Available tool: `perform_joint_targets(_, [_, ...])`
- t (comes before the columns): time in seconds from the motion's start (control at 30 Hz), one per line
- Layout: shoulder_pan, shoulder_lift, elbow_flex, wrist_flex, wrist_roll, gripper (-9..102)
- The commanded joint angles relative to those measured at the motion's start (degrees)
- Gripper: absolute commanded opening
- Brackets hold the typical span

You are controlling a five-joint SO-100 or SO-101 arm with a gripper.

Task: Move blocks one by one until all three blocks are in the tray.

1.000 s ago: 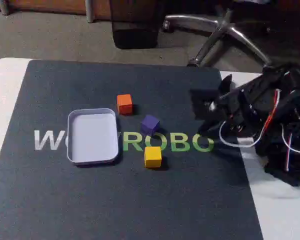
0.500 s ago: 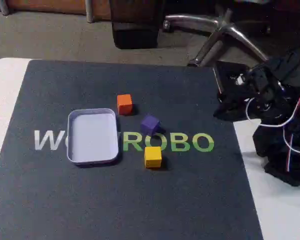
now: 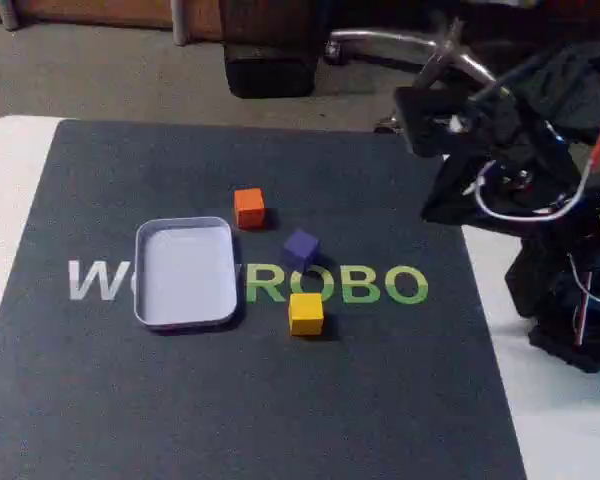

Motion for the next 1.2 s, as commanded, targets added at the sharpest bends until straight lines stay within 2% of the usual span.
perform_joint_targets(0.0, [-1.8, -9.3, -7.8, -0.3, 3.3, -6])
perform_joint_targets(0.13, [-2.8, -22.1, -14.7, -1.4, 6.4, -4])
perform_joint_targets(0.37, [-1.9, -36.4, -17.4, -9.2, 8.3, -3])
perform_joint_targets(0.87, [1.3, -52.6, -15.7, -22.9, 6.2, 8])
perform_joint_targets(1.17, [2.0, -54.4, -14.4, -24.9, 4.1, 16])
